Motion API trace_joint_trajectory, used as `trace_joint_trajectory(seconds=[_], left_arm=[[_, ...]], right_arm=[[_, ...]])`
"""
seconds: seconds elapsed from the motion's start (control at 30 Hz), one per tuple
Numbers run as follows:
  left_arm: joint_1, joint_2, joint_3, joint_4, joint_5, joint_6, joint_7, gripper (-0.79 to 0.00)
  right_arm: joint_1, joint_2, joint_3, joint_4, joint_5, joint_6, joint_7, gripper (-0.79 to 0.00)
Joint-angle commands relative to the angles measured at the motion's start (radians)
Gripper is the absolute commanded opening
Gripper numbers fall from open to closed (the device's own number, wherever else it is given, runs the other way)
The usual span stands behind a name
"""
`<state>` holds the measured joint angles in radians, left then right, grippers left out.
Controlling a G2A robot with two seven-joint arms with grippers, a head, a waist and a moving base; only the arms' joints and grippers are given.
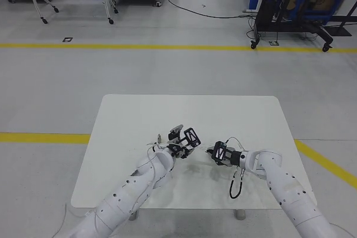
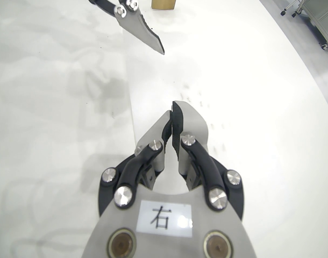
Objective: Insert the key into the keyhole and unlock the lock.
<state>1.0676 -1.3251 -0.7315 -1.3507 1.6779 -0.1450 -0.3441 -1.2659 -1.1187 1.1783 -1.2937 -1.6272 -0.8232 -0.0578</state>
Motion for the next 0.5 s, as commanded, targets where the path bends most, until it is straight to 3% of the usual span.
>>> trace_joint_trajectory(seconds=[0.0, 0.2, 0.47], left_arm=[[-0.016, -0.011, 0.01, 0.043, -0.021, 0.006, 0.005, 0.0], [-0.043, -0.038, 0.046, 0.139, -0.014, 0.028, 0.013, 0.0], [-0.062, -0.062, 0.056, 0.195, -0.04, 0.023, 0.03, 0.0]], right_arm=[[-0.005, 0.0, -0.002, -0.005, 0.002, 0.014, 0.002, -0.785], [-0.012, 0.003, 0.001, -0.026, 0.017, 0.017, 0.024, -0.785], [-0.011, 0.005, 0.008, -0.038, 0.08, 0.003, 0.033, -0.785]])
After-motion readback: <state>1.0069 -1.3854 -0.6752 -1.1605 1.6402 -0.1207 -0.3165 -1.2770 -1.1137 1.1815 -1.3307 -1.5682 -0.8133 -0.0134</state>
